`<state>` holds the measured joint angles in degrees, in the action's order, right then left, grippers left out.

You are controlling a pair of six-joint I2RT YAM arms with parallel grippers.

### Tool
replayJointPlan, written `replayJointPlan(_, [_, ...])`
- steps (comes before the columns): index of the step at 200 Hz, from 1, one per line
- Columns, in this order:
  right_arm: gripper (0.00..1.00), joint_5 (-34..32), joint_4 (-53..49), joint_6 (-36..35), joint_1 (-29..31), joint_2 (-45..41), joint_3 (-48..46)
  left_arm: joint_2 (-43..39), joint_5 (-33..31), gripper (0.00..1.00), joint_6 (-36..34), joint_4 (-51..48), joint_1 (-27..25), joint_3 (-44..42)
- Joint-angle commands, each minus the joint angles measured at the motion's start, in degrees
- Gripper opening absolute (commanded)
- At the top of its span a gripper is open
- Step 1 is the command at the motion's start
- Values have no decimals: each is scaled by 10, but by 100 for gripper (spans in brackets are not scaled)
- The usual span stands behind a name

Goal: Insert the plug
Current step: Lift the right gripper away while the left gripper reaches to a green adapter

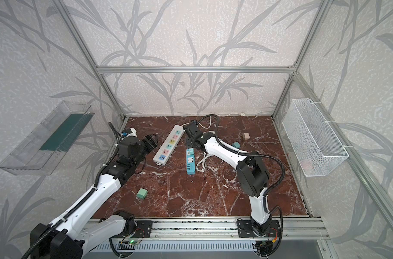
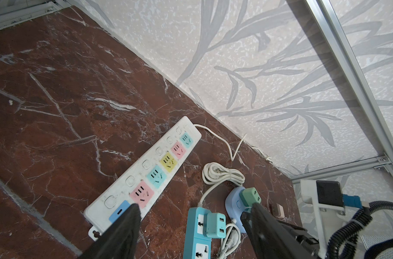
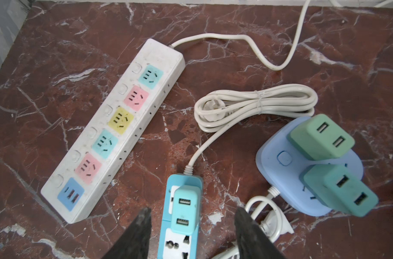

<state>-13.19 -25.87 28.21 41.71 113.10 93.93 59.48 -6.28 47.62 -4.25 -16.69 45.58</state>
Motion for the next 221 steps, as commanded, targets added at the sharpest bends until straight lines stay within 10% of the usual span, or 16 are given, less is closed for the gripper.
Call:
replayJointPlan(1, [58, 12, -18, -14, 4, 23, 0, 4, -6, 78, 4, 8, 6, -5])
replayJointPlan(176, [50, 85, 10, -31, -13, 4, -63, 35, -15, 78, -7, 3, 24, -2])
replayJointPlan(221, [58, 111, 6, -74, -20, -73, -76, -4, -116, 85, 25, -181, 26, 4])
